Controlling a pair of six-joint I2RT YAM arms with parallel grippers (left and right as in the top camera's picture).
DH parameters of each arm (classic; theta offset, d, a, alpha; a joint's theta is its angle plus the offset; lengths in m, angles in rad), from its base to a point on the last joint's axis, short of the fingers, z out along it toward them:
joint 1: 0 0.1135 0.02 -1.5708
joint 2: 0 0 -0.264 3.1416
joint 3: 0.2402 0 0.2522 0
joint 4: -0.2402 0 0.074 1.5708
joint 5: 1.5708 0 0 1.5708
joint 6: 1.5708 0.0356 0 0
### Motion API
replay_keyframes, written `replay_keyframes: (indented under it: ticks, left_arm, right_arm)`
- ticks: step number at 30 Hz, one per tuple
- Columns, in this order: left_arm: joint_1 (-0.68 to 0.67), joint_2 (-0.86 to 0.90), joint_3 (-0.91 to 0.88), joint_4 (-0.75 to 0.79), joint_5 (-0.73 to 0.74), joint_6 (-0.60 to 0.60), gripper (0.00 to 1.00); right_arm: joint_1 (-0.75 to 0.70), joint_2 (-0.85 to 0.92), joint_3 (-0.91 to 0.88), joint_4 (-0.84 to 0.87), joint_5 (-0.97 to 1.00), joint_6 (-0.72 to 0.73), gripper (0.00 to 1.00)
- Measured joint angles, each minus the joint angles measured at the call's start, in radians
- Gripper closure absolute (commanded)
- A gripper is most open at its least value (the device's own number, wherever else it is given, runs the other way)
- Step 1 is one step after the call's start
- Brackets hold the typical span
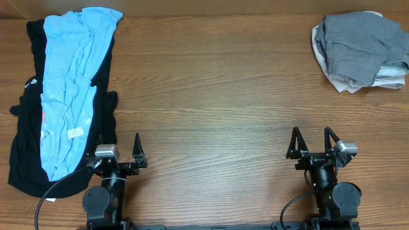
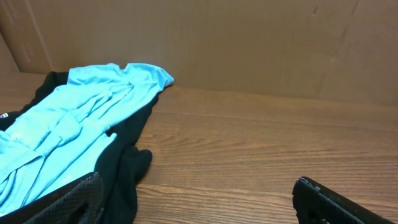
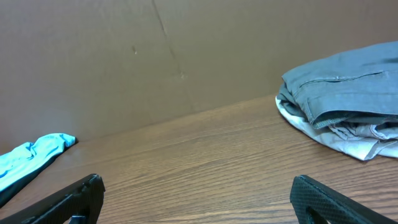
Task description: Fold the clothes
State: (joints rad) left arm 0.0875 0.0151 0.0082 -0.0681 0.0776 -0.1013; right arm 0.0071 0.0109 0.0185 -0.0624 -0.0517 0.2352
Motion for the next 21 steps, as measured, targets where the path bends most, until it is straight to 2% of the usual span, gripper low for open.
replay_keyframes:
  ticks: [6,12,21]
  left_arm:
    - [0.0,0.0,0.005,-0.019,0.001,0.0,0.0]
    - [0.0,0.014,0.079,-0.155,0.008,-0.001,0.0]
    - [0.0,0.264,0.291,-0.173,0.028,-0.003,0.0]
  right_arm:
    - [0.0,0.0,0.0,0.0,-0.003,0.0,0.0]
    - [0.0,0.007,0.022,-0.002,-0.005,0.0,0.0]
    - [0.0,0.16,0.179,-0.007,-0.05,-0.001,0.0]
